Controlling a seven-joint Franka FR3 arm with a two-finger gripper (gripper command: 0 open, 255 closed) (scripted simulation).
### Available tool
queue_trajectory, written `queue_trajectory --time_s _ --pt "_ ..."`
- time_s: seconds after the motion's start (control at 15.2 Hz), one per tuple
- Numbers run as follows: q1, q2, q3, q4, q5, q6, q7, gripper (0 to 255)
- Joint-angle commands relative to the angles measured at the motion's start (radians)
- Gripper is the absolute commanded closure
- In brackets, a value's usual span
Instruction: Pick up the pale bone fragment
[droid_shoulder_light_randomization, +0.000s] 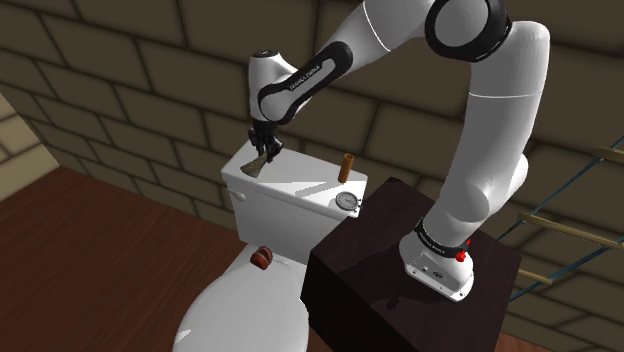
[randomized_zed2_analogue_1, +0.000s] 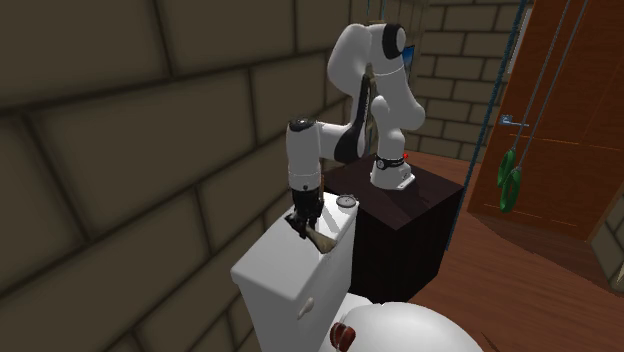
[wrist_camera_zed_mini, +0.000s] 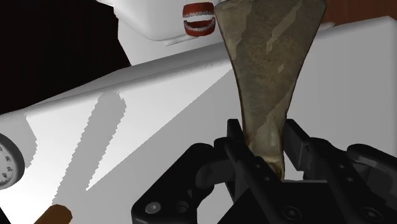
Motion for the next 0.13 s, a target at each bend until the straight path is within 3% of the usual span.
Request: queue_trajectory --time_s 0.0,0.07 --pt "-0.002 -0.01 0.004 0.003 0.006 -0.013 -0.003 255" --pt "-0.002 -0.01 0.004 0.004 0.006 -0.013 -0.003 255"
